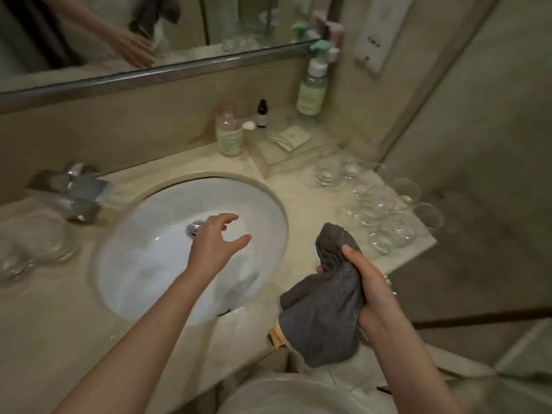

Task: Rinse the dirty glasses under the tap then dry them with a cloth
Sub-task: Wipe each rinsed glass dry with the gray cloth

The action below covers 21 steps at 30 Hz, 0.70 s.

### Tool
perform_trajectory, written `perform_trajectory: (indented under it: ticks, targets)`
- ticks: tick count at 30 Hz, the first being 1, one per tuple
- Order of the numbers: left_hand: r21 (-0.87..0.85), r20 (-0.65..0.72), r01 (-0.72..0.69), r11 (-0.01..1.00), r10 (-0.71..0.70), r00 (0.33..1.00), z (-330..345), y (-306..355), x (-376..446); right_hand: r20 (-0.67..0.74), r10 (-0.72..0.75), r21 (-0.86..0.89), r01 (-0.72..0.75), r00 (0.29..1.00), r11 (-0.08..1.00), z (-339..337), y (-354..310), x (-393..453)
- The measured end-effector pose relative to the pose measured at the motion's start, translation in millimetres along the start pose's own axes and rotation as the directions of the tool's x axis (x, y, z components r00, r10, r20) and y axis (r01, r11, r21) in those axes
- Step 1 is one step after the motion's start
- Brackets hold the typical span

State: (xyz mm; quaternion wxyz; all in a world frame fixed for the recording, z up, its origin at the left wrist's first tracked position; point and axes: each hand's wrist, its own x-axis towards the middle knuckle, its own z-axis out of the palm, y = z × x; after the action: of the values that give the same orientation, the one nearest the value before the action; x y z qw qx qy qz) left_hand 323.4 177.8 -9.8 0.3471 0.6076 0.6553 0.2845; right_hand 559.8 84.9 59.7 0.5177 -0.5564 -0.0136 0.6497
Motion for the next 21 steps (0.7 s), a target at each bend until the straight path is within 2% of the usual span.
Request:
perform_trajectory:
  ticks: [7, 21]
  targets:
    - [0.003, 0.142, -0.09, 0.996, 0.089, 0.986, 91.0, 69.1, 26.1, -0.104, -0.066, 0.09, 0.075, 0.992, 0.993, -71.9, -59.2, 12.0]
    - [0.078, 0.342, -0.243, 0.967, 0.203, 0.918, 198.9, 156.0, 57.9, -0.132, -0.106, 0.181, 0.129, 0.986, 0.975, -153.2, -117.4, 16.7]
